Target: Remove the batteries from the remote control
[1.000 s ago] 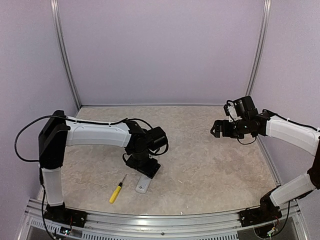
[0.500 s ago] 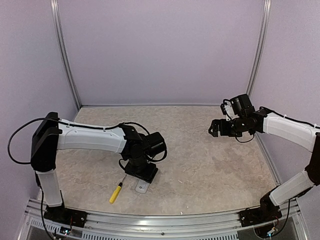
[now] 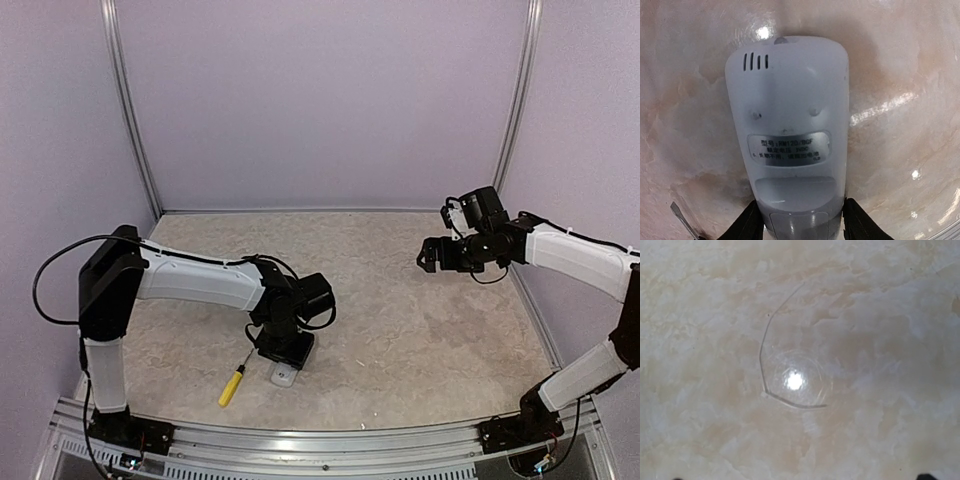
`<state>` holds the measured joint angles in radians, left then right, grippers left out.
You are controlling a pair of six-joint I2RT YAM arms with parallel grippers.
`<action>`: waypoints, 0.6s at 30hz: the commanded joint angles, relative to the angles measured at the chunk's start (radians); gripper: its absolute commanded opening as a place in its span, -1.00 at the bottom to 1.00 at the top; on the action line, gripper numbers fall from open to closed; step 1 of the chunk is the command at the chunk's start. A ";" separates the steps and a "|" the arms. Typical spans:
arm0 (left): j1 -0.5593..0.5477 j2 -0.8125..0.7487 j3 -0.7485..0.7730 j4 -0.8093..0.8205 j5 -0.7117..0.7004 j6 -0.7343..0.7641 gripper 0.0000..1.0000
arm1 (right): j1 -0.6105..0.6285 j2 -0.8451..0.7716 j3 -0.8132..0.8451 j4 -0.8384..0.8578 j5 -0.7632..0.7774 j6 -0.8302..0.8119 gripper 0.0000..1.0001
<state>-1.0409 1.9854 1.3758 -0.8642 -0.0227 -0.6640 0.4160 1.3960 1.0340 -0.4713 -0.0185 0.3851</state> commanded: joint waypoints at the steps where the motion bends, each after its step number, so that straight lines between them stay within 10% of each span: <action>1: 0.004 0.044 -0.009 0.005 -0.004 -0.018 -0.02 | 0.013 0.017 0.035 -0.025 0.034 -0.013 0.99; 18: 0.027 0.039 0.160 -0.068 -0.108 0.234 -0.39 | 0.012 0.030 0.065 -0.047 0.068 -0.059 0.99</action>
<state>-1.0359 2.0193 1.4418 -0.9081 -0.0715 -0.5758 0.4160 1.4174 1.0611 -0.4812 0.0219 0.3538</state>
